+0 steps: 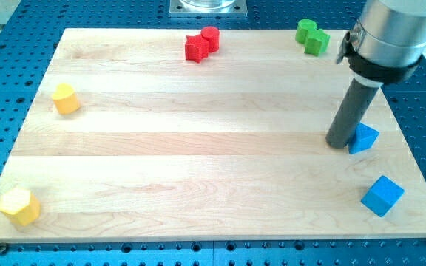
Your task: Push the blue blocks close together
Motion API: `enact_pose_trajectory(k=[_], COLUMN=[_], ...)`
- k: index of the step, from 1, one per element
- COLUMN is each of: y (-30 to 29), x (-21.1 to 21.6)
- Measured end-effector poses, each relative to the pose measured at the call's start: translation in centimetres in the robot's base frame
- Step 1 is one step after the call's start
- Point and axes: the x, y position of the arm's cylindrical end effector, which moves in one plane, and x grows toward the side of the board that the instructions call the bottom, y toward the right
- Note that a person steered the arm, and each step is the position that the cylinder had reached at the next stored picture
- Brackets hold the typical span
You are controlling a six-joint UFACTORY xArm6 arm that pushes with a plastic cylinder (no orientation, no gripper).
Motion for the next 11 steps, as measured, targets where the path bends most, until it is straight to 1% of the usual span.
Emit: enact_pose_trajectory(k=[1,2,3,4,5,6,7,8,9,10,11], y=[0.2,3.1,7.7,3.0,2.0,10.3,10.6,6.7,3.3,1.1,-0.6], x=[-2.7,-4.0,-1.6,1.0,4.4,7.2,14.5,14.0,11.5,9.1,12.7])
